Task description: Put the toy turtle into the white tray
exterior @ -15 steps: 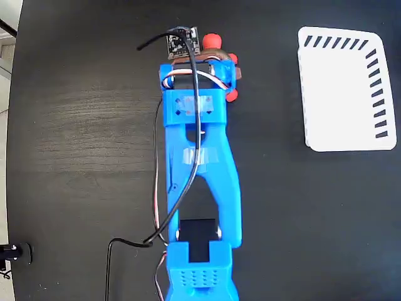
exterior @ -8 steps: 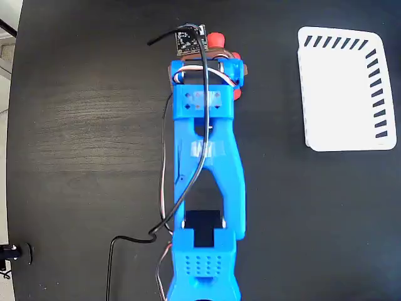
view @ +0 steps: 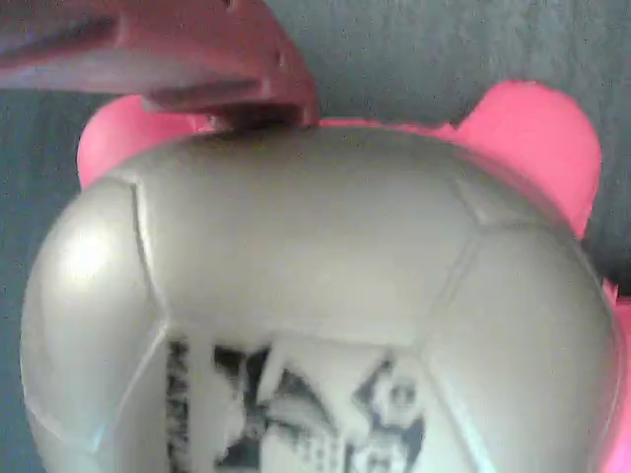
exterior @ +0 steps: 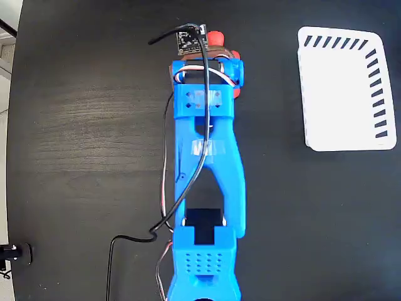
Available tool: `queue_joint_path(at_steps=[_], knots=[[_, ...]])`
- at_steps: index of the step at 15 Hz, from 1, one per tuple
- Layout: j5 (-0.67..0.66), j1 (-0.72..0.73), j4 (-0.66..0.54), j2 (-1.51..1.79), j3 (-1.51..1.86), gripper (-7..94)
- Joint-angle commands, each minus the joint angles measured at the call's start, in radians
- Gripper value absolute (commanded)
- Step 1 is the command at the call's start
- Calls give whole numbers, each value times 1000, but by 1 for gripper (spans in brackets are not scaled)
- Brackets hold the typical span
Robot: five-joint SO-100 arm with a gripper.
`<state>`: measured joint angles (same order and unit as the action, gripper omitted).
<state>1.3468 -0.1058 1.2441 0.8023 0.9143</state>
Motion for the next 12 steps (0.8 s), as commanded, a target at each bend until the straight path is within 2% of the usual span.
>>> queue_joint_path(at_steps=[1, 2, 3, 6, 12], knots=[[6, -11, -15, 37, -25, 13], [6, -11, -15, 38, -18, 1], [5, -12, -17, 41, -9, -7], [-89, -11, -61, 86, 48, -7], [-239, -23, 94, 371, 97, -7]])
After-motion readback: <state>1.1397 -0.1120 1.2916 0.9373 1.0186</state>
